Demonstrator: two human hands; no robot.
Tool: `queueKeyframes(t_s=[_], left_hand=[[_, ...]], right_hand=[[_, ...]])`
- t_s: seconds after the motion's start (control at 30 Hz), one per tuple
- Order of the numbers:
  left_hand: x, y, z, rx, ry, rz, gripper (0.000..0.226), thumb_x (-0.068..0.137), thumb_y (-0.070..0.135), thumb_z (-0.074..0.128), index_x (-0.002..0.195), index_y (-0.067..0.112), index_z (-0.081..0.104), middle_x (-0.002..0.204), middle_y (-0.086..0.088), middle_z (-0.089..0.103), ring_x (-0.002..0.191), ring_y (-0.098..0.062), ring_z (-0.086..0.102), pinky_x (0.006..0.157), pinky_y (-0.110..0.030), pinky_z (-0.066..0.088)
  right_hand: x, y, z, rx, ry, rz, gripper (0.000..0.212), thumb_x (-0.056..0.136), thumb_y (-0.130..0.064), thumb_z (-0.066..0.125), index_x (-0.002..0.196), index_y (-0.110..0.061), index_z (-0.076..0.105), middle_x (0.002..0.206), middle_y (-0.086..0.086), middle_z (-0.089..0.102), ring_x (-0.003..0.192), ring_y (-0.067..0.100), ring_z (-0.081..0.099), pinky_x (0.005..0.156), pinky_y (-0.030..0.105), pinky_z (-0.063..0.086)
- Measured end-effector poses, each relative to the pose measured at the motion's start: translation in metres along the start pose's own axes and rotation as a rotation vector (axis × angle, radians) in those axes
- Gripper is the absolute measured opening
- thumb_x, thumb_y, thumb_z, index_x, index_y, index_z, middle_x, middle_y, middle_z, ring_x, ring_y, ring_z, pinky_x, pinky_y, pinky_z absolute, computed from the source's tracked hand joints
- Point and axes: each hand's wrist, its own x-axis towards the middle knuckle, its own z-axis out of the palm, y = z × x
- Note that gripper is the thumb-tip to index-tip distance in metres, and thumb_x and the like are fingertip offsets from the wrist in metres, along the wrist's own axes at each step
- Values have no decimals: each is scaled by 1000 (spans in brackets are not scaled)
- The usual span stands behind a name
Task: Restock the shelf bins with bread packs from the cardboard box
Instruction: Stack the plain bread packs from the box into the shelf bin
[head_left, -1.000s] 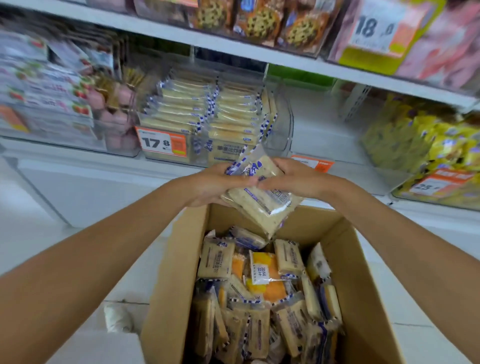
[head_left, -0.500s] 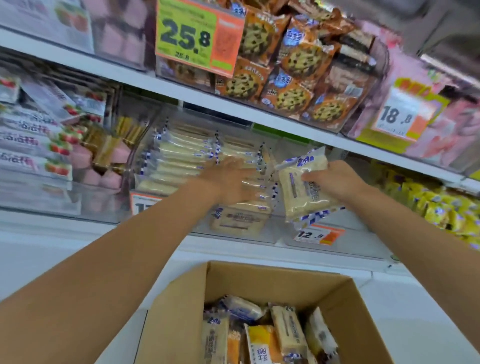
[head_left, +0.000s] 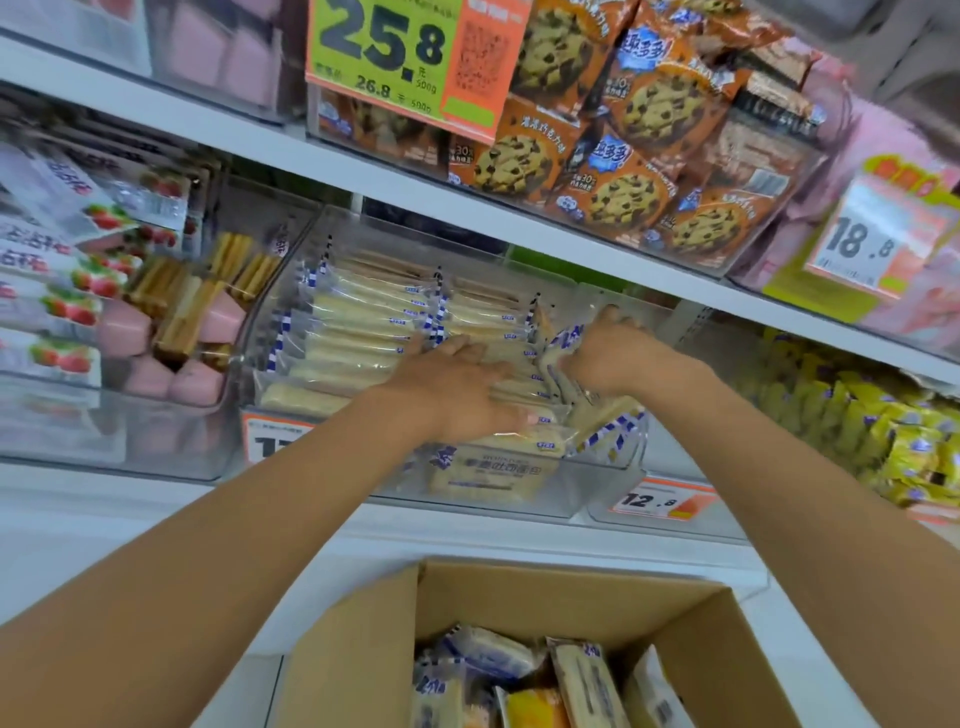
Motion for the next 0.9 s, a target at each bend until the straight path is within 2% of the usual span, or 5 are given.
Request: queueKeyframes(t_s=[0.43, 0.57, 0.73, 0.87, 0.9], left_hand=[[-1, -5, 2, -30, 28, 7, 81, 82, 83, 29, 153, 46, 13, 165, 9, 2, 151, -10, -6, 121, -50, -5], [-3, -5, 3, -33, 33, 10, 81, 82, 83, 28, 153, 46, 15, 165, 10, 2, 150, -10, -6, 121, -48, -5], [-3, -5, 3, -30, 31, 1, 82, 81, 84, 28, 153, 45, 15, 165, 10, 2, 150, -9, -6, 121, -47, -6], [-3, -5, 3, -34, 40, 3, 81, 82, 83, 29, 152, 46, 17, 164, 11, 3, 150, -9, -5, 121, -47, -6], [-3, -6, 3, -39, 38, 3, 81, 82, 83, 30, 152, 46, 17, 164, 11, 3, 150, -9, -5, 121, -47, -6]], right_hand=[[1, 16, 15, 149, 68, -142, 96, 91, -36, 62, 151, 2, -2, 154, 18, 22, 142, 34, 24, 111, 39, 27], [-7, 31, 17, 181, 296, -188, 71, 88, -20, 63, 147, -4, 27, 96, 8, 51, 103, 32, 55, 74, 31, 38], [-15, 14, 23, 17, 155, -36, 81, 90, -21, 60, 146, 12, 13, 141, 25, 38, 126, 36, 42, 93, 36, 42], [-2, 22, -3, 91, 111, -2, 11, 87, -7, 55, 81, 2, 54, 88, 17, 50, 70, 24, 54, 55, 25, 39], [-3, 21, -3, 75, 107, 4, 15, 87, -7, 55, 94, 5, 56, 94, 19, 51, 76, 27, 57, 58, 26, 42]])
